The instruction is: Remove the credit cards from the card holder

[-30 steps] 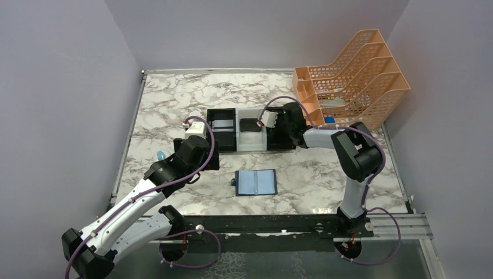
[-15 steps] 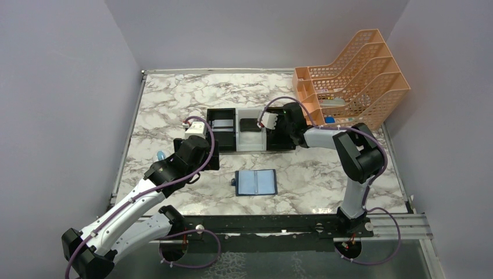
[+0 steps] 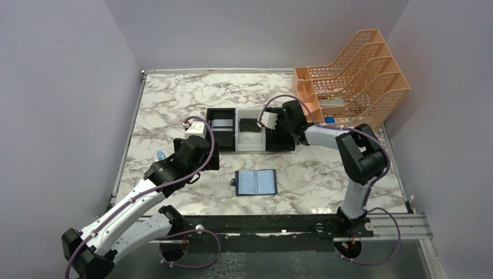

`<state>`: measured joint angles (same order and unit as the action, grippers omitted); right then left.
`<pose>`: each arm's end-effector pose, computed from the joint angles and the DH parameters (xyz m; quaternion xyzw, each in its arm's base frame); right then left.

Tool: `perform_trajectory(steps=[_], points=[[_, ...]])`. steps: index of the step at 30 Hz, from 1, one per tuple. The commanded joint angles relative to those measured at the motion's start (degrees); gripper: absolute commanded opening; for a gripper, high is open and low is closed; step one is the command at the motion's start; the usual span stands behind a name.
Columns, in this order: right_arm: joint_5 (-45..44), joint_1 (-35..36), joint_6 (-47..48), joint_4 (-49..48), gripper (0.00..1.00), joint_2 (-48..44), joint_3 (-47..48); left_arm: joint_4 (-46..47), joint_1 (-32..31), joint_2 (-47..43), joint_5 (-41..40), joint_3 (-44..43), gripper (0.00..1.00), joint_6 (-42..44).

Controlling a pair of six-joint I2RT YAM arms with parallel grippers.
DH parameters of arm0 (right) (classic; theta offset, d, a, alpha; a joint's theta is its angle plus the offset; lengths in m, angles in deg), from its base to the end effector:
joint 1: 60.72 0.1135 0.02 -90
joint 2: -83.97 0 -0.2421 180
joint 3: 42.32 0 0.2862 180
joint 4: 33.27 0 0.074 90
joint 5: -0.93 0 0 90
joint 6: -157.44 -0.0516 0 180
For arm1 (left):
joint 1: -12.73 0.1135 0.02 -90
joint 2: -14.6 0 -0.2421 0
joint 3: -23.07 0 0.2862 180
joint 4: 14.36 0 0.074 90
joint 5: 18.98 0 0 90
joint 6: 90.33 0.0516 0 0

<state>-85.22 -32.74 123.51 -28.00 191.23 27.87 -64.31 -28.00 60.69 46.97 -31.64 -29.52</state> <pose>0.3631 0.1968 0.0877 -0.6221 0.6701 -0.0682 0.3992 0.1850 -0.1315 0.2508 0.0042 0.8953 -0.0754 0.4391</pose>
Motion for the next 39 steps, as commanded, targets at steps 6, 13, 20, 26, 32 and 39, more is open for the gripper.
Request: perform_trajectory(steps=[6,13,20,26,32,39], points=[[3.5,-0.9,-2.2,4.4,0.55,-4.1,1.5,0.3,-0.1,0.0,-0.7,0.6,0.99,0.1],[6.7,-0.9,-10.4,3.0,0.58,-9.2,0.4,0.3,-0.1,0.0,-0.6,0.6,0.99,0.0],[-2.0,-0.9,-53.1,2.6,0.46,-14.3,-0.2,0.4,-0.1,-0.1,-0.6,0.7,0.99,0.0],[-0.7,-0.8,-72.0,16.0,0.33,-12.0,2.2,0.5,-0.1,0.2,-0.3,0.6,0.99,0.2],[3.9,-0.8,-76.8,9.2,0.3,-22.5,-6.4,0.9,-0.1,0.0,2.0,0.6,0.99,0.3],[19.5,-0.8,-84.3,0.9,0.65,-35.5,-21.8,6.0,-0.1,-3.9,18.3,1.5,0.99,3.4]])
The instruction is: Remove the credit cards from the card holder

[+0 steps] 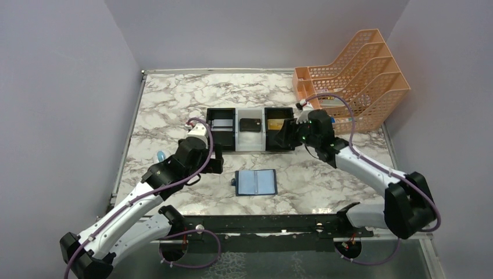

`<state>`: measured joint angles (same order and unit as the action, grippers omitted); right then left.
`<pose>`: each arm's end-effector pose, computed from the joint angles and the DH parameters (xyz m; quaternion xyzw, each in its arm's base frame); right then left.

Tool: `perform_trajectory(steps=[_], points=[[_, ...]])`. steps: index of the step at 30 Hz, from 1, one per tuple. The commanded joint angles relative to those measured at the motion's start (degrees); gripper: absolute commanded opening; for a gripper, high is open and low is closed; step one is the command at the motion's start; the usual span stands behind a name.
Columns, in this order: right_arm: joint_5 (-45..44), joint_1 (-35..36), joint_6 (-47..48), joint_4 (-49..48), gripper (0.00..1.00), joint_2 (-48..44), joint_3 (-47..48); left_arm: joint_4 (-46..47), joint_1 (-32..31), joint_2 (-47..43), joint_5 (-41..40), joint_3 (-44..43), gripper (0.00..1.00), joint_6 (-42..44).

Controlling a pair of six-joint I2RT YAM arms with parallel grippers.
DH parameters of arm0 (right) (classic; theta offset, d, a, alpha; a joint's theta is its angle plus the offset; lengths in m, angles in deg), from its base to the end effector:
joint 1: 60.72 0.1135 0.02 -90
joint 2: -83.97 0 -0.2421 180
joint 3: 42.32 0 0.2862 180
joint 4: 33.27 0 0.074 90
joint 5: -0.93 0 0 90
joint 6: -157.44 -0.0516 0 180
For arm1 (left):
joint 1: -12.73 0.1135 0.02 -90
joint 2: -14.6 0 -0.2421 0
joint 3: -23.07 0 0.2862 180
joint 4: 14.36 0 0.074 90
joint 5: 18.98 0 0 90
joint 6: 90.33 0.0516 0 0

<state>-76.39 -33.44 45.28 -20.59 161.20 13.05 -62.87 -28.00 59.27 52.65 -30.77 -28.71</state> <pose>0.2921 0.1634 0.1725 -0.0906 0.8766 0.2822 0.3792 0.1815 -0.1348 0.2514 0.0281 0.8944 -0.1207 0.4297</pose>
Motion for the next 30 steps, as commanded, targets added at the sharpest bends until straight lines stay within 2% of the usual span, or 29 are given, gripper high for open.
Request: perform_trajectory(steps=[1,4,5,7,9,12,16,20,25,30], points=[[13.9,-0.1,-7.1,-9.4,0.68,-7.2,-9.9,5.1,-0.1,-2.6,15.9,0.6,0.99,2.8],[20.4,-0.1,-11.5,-12.9,0.74,-10.0,-15.9,7.9,-0.2,-2.9,22.2,2.6,0.99,0.3],[23.1,-0.2,-13.4,-15.0,0.74,-10.4,-17.9,11.4,-0.2,-3.1,24.6,4.3,0.98,-1.1],[28.2,-0.1,-18.1,-20.7,0.74,-10.5,-21.9,17.3,-0.1,-2.4,29.8,7.5,0.94,-3.9],[29.6,0.4,-21.7,-23.3,0.71,-10.4,-24.7,21.1,-0.7,0.3,32.5,9.3,0.9,-6.3],[26.9,0.7,-21.6,-20.7,0.58,-10.6,-26.0,23.0,-4.9,5.6,28.7,9.7,0.87,-7.9],[25.2,0.7,-19.9,-15.5,0.52,-9.6,-24.5,23.5,-12.3,10.9,20.8,8.6,0.84,-10.1],[25.7,0.8,-19.6,-15.1,0.43,-8.0,-23.8,26.3,-15.1,14.4,16.6,9.1,0.8,-13.3],[26.4,0.9,-19.2,-15.3,0.42,-6.6,-23.3,27.5,-15.6,17.5,13.3,9.3,0.73,-15.1],[26.9,1.0,-18.3,-15.2,0.4,-5.1,-22.7,28.3,-15.8,21.6,11.2,9.1,0.69,-16.7]])
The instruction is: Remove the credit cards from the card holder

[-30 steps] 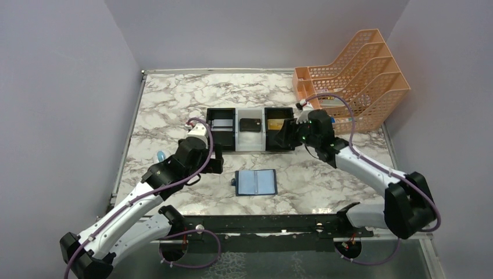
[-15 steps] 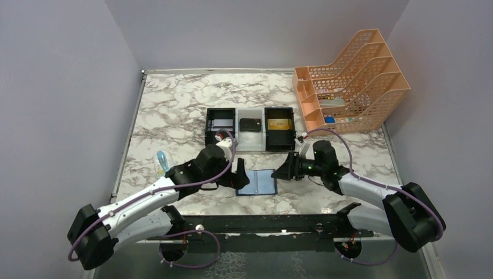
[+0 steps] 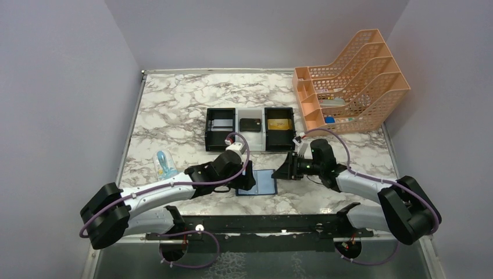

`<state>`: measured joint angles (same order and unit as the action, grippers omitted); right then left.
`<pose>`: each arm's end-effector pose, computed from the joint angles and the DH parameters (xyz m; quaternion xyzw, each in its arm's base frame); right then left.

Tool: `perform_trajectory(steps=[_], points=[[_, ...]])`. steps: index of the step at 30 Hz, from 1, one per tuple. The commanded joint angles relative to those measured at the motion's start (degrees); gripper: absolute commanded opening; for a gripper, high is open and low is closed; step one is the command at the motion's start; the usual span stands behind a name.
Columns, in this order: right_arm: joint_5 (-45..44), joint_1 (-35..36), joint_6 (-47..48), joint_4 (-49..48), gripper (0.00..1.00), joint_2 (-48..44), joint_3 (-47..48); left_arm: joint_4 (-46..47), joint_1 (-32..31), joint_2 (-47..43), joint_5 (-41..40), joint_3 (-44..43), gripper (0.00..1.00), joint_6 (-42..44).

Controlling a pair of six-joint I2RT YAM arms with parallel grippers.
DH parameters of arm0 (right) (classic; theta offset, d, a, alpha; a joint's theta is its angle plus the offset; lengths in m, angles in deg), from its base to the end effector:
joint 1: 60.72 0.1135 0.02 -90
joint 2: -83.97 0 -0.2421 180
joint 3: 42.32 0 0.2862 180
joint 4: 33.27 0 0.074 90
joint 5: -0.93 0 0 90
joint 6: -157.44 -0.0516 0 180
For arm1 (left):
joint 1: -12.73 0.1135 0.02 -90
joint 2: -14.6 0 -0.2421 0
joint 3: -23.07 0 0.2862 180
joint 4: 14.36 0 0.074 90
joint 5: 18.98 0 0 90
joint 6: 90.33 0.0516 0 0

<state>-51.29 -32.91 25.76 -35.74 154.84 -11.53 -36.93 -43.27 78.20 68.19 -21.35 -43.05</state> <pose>0.2069 0.1449 0.0879 -0.0394 0.8600 0.4767 0.1776 0.1566 -0.2277 0.1527 0.0955 0.9074 -0.2954 0.2832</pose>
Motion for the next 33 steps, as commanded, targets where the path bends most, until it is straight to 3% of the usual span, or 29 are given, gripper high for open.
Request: perform_trajectory(steps=[1,9,17,25,33], points=[[1.9,0.5,1.4,0.1,0.4,1.7,2.1,2.5,-0.5,3.5,-4.8,-0.2,0.68,-2.7],[1.9,1.9,2.5,0.1,0.35,7.4,4.8,4.0,-0.6,8.5,-6.0,0.3,0.57,-3.3],[-4.5,4.4,5.6,5.7,0.33,12.1,7.7,4.1,-0.9,11.4,-6.0,1.7,0.47,-3.5],[-13.4,6.4,8.1,11.9,0.37,10.3,8.3,4.0,-1.1,11.4,-6.0,3.1,0.46,-3.6],[-13.8,6.3,9.0,14.2,0.39,8.8,8.9,3.3,-1.3,10.2,-6.1,3.7,0.46,-3.8]])
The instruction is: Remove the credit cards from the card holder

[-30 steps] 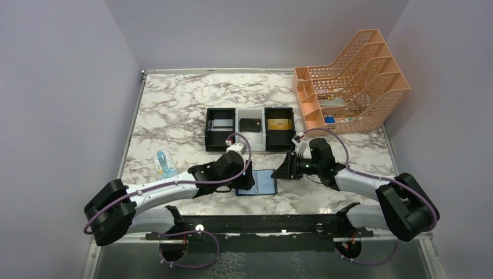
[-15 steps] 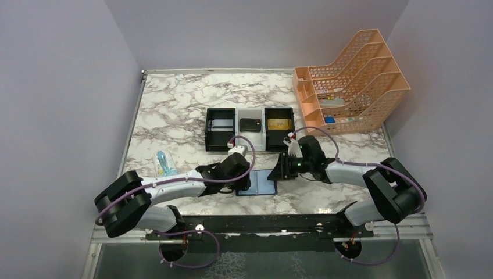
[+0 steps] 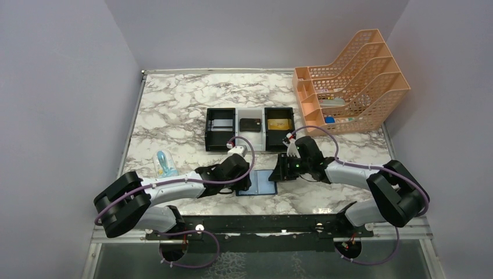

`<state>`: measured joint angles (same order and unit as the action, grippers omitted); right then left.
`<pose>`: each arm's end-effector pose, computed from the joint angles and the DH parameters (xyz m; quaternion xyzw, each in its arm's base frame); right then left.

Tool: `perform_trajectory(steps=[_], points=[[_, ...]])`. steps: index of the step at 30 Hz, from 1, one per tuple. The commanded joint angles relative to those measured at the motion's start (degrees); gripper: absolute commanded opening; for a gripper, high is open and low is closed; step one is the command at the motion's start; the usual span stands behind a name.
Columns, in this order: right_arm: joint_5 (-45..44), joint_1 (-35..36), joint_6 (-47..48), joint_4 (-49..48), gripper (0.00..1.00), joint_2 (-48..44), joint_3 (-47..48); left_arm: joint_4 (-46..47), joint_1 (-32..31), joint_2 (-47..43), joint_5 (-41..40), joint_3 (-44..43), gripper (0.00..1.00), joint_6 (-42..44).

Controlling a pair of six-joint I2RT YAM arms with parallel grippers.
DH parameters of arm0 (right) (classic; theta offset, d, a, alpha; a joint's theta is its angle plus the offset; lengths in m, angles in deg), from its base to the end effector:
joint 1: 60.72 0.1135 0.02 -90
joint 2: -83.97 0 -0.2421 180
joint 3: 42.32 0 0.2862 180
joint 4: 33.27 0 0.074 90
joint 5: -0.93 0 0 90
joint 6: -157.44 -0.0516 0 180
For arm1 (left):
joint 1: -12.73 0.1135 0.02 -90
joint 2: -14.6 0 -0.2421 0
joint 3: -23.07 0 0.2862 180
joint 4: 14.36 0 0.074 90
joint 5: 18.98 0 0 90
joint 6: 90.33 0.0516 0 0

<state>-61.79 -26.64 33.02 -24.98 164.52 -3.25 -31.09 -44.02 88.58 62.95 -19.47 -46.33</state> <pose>0.2121 0.1720 0.0712 -0.0784 0.9128 0.3711 0.1516 0.1600 -0.2309 0.1037 0.0623 0.9301 -0.2372 0.2736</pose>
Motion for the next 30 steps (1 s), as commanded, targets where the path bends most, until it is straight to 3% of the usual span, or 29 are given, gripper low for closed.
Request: perform_trajectory(steps=[1,12,21,27,30], points=[[-3.0,0.0,1.7,3.2,0.39,-0.8,0.5,-2.6,-0.5,-0.4,-0.8,1.9,0.46,-0.6],[5.2,0.8,-1.0,-4.2,0.33,4.5,0.2,-0.2,-0.9,0.3,0.6,3.1,0.39,-1.0],[11.0,1.0,-8.2,-14.3,0.13,5.1,-1.2,1.0,-1.5,0.9,1.0,3.5,0.34,-1.5],[13.2,1.0,-8.4,-15.4,0.08,5.8,-0.7,1.1,-1.7,0.2,0.6,3.6,0.34,-1.6],[9.1,1.0,-6.3,-11.0,0.08,4.5,0.2,0.5,-1.7,-1.0,0.1,3.4,0.41,-1.6]])
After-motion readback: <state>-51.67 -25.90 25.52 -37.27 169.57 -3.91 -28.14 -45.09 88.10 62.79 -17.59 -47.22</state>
